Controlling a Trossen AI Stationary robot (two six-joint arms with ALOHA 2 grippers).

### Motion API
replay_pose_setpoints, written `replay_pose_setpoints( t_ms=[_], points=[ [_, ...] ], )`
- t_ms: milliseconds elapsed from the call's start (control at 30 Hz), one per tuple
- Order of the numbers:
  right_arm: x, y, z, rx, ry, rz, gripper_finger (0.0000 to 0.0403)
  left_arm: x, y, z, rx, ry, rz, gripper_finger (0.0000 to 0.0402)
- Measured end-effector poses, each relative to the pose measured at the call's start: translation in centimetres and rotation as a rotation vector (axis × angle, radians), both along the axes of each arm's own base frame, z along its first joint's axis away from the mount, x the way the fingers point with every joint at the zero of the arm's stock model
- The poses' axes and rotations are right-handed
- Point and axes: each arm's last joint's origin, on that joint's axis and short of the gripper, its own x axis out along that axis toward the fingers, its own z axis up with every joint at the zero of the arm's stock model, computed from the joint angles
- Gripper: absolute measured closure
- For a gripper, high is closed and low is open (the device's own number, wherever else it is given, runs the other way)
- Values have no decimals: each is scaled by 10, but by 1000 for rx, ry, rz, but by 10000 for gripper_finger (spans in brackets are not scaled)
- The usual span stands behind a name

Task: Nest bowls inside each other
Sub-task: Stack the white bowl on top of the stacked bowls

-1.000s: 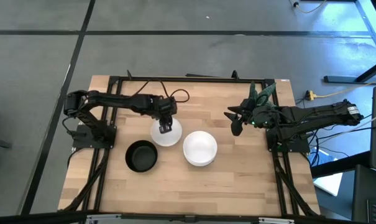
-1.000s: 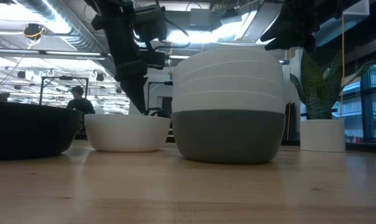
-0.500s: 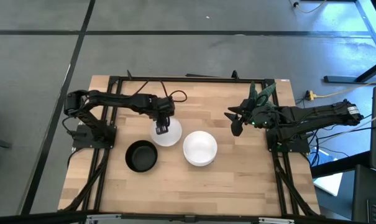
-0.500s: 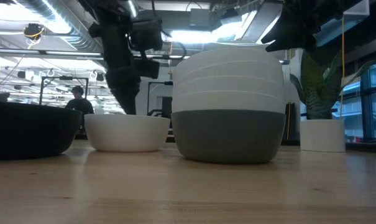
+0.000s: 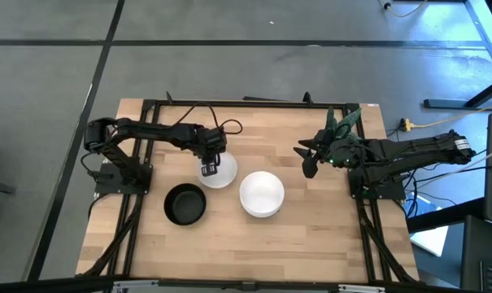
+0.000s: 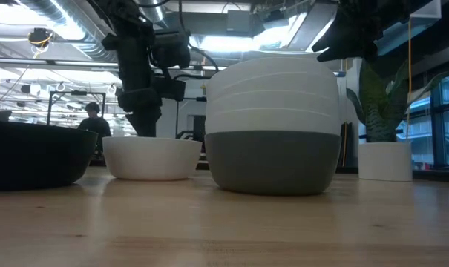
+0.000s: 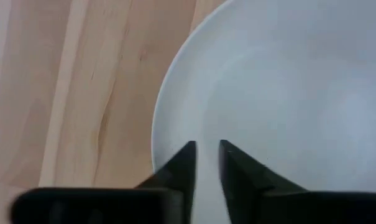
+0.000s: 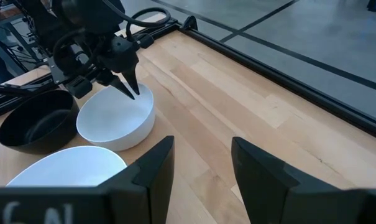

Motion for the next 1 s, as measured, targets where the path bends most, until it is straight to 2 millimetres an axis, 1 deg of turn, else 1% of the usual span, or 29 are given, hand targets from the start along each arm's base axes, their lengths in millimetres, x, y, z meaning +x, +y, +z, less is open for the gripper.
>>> replay_pose_setpoints(
  t_ms=[67,133,533,700,833,1000],
  points=[
    [0,0,0,0,0,0,241,0,0,0,1,1,-4,380],
    [0,0,0,1,0,0,241,0,0,0,1,0,-4,394],
    [0,0,0,0,0,0,241,-2,4,0,-12,0,7,401],
    [-2,0,-4,9,40,-8,241,-2,2,2,-12,0,-46,401],
    [-4,0,-7,25,69,-21,241,-6,-1,14,17,-28,-106,401],
    [-5,-1,-8,20,75,-38,241,-21,-5,39,66,-77,-193,401]
  ],
)
